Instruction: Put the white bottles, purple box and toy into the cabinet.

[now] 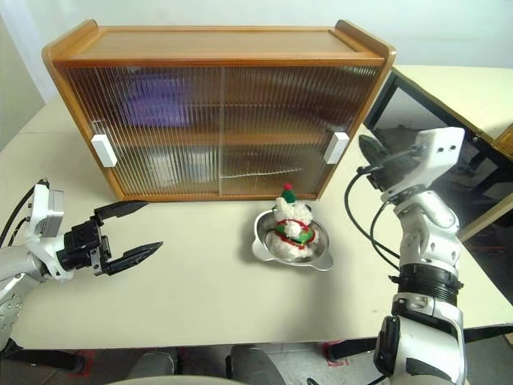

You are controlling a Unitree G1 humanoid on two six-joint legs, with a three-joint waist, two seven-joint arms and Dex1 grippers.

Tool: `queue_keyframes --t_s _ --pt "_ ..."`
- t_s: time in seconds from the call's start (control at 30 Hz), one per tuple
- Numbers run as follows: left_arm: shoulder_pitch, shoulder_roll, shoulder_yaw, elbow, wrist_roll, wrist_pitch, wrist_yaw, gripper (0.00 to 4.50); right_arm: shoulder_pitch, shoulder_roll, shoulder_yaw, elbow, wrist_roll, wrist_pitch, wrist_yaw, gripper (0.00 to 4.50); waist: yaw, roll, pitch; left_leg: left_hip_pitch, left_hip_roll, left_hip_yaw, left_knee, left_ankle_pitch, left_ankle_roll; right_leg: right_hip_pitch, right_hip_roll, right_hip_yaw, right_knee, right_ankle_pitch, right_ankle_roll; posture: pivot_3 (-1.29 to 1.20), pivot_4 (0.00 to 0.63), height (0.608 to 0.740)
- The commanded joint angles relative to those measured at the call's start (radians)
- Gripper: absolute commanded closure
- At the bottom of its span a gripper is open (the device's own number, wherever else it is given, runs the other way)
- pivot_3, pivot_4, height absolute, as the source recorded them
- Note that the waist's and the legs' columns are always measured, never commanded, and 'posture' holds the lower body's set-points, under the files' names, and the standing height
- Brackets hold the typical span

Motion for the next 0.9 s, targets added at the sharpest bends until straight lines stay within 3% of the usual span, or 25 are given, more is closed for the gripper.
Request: queue_keyframes --t_s 0.03,0.23,0.9 --pt "-0.004 0.007 0.018 0.020 -0.006 -0.021 -0.011 0.00 0.041 0.020 0.024 -0.107 0.012 0.058 -0.015 4.49 -0.001 0.000 0.000 0.000 0.000 0.000 0.000 0.000 0.000 0.000 0.000 0.000 0.000 0.000 0.000 -0.07 0.007 0.740" --pt "0.013 -0.041 0.063 0.046 -0.064 -0.089 -0.035 0.00 0.082 0.033 0.015 -0.170 0.024 0.099 -0.030 4.49 -0.014 0.001 0.000 0.000 0.001 0.000 0.000 0.000 0.000 0.000 0.001 0.000 0.000 -0.001 -0.001 -0.08 0.009 0.740" --pt "0.035 -0.032 0.060 0.130 -0.034 -0.180 -0.082 0.00 0.071 0.084 0.083 -0.264 0.026 0.172 -0.010 4.49 -0.012 0.002 0.000 0.000 0.002 -0.001 -0.002 0.000 -0.001 -0.002 0.001 0.000 0.000 -0.001 -0.002 -0.07 0.006 0.740"
